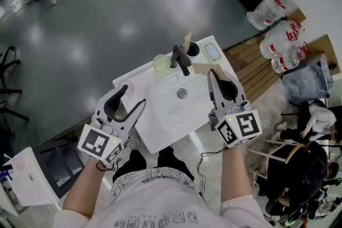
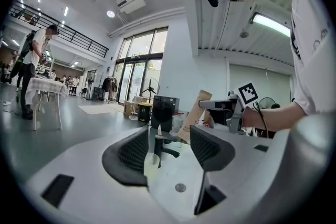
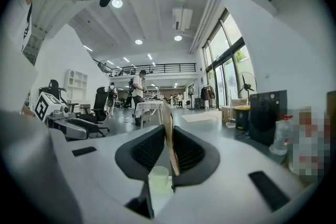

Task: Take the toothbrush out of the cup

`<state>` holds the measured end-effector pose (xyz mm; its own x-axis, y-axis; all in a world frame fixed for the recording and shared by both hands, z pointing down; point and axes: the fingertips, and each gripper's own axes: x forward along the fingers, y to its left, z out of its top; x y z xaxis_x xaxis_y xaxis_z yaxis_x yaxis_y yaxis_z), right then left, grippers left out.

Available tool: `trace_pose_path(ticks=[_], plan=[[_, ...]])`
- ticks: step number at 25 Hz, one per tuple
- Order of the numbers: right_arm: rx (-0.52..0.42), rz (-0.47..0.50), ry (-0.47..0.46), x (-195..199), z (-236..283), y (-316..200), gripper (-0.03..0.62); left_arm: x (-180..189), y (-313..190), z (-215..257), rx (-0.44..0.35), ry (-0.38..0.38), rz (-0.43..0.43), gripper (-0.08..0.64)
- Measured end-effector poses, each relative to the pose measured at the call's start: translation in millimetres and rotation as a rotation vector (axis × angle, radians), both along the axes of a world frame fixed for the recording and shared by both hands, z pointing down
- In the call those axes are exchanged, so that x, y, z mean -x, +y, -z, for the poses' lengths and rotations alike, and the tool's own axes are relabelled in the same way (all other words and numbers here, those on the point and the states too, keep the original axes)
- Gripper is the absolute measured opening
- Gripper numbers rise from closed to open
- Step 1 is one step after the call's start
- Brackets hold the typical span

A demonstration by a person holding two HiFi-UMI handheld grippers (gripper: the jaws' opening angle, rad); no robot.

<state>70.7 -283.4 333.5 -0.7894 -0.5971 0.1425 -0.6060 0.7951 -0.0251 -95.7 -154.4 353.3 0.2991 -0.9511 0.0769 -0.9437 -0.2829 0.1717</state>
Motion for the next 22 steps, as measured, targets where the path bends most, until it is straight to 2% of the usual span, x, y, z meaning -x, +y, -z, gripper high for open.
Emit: trace_pose_path(ticks=[13, 22], plan=[[0.017, -0.106, -0.043, -43.4, 2.9, -7.4, 0.063, -15.5, -49.8, 7.1, -0.007, -0.064, -0.095, 0.265], [0.040, -0.126, -0.066, -66.2, -7.8, -16.9, 0.063, -32.4, -99.9, -3.2, 0.012, -0.079, -0.134, 0.265]])
